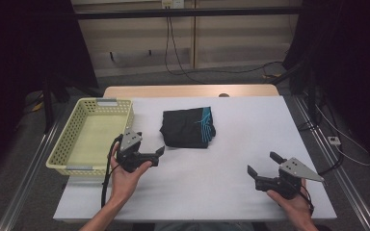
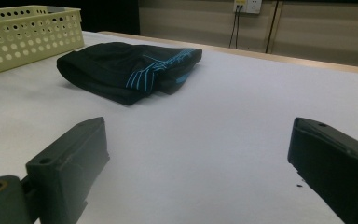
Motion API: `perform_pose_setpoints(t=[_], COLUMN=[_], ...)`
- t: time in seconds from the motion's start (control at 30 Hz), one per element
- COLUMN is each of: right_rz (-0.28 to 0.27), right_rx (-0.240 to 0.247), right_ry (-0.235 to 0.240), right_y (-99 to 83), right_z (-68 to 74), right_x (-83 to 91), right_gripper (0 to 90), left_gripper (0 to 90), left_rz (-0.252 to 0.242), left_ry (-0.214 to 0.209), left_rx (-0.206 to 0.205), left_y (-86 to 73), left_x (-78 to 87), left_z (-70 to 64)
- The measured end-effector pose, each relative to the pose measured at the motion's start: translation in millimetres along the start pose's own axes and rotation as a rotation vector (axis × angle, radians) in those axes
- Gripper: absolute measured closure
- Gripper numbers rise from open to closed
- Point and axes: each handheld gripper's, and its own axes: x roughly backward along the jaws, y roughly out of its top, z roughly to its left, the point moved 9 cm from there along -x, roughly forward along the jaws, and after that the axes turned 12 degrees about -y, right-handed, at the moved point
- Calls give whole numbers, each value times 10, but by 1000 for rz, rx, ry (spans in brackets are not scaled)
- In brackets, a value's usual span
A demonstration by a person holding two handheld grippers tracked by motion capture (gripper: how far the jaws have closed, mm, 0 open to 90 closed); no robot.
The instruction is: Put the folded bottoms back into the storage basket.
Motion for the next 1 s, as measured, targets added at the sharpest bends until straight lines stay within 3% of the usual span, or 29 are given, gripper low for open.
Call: perform_pose_setpoints(t=[0.3, 0.63, 0.7, 0.73, 1.0], right_rz=[4, 5, 3, 0, -7], right_rx=[-28, -11, -13, -12, -5], right_ry=[-23, -17, -13, -12, -6], right_y=[17, 19, 23, 31, 45], right_z=[-70, -54, -45, -41, -19], right_x=[-9, 9, 20, 24, 65], right_gripper=[45, 44, 41, 41, 38], left_gripper=[39, 65, 64, 66, 73], left_rz=[13, -1, 1, 15, 41], left_ry=[-27, -50, -61, -88, -97], left_rx=[22, 37, 49, 74, 124], left_y=[60, 257, 288, 300, 257], left_x=[-138, -231, -250, -278, -357], left_z=[64, 87, 94, 103, 221])
